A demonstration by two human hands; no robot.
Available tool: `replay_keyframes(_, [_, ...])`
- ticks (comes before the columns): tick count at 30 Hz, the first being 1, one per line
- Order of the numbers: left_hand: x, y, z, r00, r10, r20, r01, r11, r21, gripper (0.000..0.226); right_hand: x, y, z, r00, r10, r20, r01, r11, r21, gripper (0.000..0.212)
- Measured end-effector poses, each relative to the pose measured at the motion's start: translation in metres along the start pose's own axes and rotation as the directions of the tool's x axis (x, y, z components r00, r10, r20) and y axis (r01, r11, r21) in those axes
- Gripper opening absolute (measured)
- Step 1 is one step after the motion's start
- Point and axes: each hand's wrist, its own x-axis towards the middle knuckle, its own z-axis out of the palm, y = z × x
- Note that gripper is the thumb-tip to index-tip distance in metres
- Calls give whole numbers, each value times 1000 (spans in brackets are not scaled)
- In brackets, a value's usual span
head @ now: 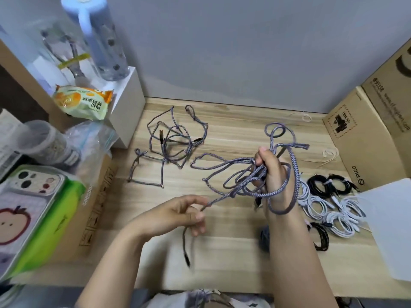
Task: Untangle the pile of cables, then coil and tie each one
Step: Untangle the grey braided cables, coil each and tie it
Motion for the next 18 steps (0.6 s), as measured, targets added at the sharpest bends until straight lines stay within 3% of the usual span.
replay_keyframes(1, [-1, -4, -4, 1000, -16, -14, 17, 999, 43, 27, 2, 0, -1, 999, -6, -34, 7, 1000, 27, 32])
replay_keyframes(3, [-7, -16, -18, 995, -24, -99, 28, 999, 38, 21, 7, 1, -5, 996, -11, -86, 15, 998, 54, 32])
replay_keyframes(5, [-18, -26, -37, 980, 25, -199, -73, 968, -240, 25, 11, 1, -13, 993, -14, -116, 12, 1000, -14, 33])
replay_keyframes(6, [-22, -27, -45, 982, 95, -161, -158, 883, -443, 24, 13, 2, -16, 991, -18, -129, 7, 997, -80, 34])
replay_keyframes(8, [-28, -15, -49, 963, 258, -73, -219, 599, -770, 32, 14, 4, -18, 991, 14, -136, -45, 971, -233, 36])
replay_keyframes(11, [-39, 31, -39, 923, 342, -177, -322, 436, -840, 37, 16, 16, -8, 991, 137, 12, -117, 888, -444, 39])
replay_keyframes(12, [-39, 45, -35, 904, 408, -132, -307, 399, -864, 36, 15, 24, -4, 981, 175, 78, -105, 831, -546, 38])
replay_keyframes(15, [-30, 74, -22, 866, 499, -45, -281, 410, -868, 32, 16, 56, 6, 928, 302, 218, -25, 634, -773, 25])
replay_keyframes(17, [-18, 84, -8, 887, 461, -31, -292, 507, -811, 25, 13, 76, 11, 870, 401, 287, 18, 555, -832, 14])
replay_keyframes(18, [-14, 85, 0, 913, 399, -88, -328, 587, -740, 20, 12, 83, 11, 844, 442, 305, 47, 505, -862, 18])
